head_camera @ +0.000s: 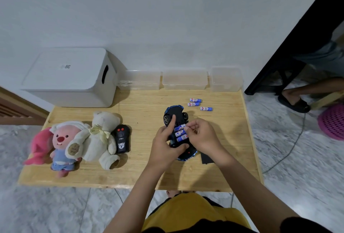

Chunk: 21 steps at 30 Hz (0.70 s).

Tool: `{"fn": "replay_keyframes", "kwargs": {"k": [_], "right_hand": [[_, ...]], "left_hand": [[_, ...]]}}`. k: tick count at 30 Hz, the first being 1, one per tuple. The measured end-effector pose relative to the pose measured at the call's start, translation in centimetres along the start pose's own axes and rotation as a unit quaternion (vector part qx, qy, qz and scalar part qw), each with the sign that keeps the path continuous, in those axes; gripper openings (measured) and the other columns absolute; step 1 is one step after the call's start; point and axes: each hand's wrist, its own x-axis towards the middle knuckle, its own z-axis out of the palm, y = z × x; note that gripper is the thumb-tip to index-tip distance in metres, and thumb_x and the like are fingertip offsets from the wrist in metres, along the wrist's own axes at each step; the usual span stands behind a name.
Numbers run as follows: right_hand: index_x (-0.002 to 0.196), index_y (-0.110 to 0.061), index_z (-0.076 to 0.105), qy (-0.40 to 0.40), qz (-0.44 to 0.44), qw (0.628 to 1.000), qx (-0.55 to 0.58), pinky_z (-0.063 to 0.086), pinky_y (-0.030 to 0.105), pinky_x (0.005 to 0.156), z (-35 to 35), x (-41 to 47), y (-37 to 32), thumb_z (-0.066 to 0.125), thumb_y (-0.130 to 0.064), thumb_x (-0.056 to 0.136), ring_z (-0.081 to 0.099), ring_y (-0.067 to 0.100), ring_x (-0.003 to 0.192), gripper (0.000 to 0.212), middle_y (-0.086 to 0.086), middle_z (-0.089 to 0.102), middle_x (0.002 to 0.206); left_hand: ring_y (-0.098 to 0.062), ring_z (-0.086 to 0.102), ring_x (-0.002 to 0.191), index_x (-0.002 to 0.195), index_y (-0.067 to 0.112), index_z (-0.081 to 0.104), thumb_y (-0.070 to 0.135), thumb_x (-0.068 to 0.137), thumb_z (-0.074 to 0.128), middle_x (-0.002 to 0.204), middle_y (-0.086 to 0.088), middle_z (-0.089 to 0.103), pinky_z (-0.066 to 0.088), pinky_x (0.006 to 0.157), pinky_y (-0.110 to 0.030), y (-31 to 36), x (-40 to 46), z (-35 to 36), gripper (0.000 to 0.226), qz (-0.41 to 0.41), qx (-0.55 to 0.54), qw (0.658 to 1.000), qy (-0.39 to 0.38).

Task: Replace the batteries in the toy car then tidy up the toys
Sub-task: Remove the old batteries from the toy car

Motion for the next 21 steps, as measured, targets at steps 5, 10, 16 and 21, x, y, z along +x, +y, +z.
{"fn": "replay_keyframes", "kwargs": {"k": [5,10,16,21], "right_hand": [[0.084,-0.013,0.063,-0.003,0.017,0.999,0.028,0.045,0.023,0.065,-0.3,0.4,-0.3,0.07,-0.024,0.083,0.053,0.003,0.066,0.013,-0.007,0.058,0.071],[0.078,-0.016,0.062,0.032,0.012,0.996,0.079,0.045,0.018,0.062,-0.3,0.1,-1.0,0.075,-0.024,0.078,0.057,0.007,0.066,0.016,-0.006,0.061,0.071],[0.072,-0.019,0.061,0.052,-0.024,0.98,0.189,0.052,0.017,0.066,-0.4,-0.2,-2.2,0.075,-0.006,0.076,0.064,0.006,0.068,0.019,-0.002,0.066,0.074],[0.082,-0.011,0.06,0.055,0.083,0.914,0.393,0.056,0.027,0.066,-2.2,0.1,-2.8,0.049,0.006,0.088,0.065,0.015,0.071,0.021,0.002,0.064,0.076]], "left_hand": [[-0.012,0.059,0.101,0.138,0.048,0.027,0.005,0.068,0.081,0.108,0.003,0.053,0.053,0.092,-0.034,0.2,0.1,-0.2,0.098,0.004,0.005,1.0,-0.001],[-0.014,0.06,0.104,0.137,0.051,0.028,0.005,0.067,0.081,0.109,0.002,0.054,0.052,0.095,-0.037,0.0,0.3,-0.4,0.099,0.008,-0.004,1.0,0.015],[-0.005,0.058,0.104,0.141,0.044,0.029,0.004,0.066,0.082,0.112,0.0,0.055,0.05,0.097,-0.034,-0.4,0.4,-0.4,0.1,0.007,-0.011,1.0,0.022],[-0.007,0.059,0.105,0.138,0.05,0.03,0.006,0.067,0.082,0.113,0.002,0.055,0.049,0.099,-0.036,-0.3,0.1,-0.3,0.098,0.013,-0.024,0.999,0.024]]}}
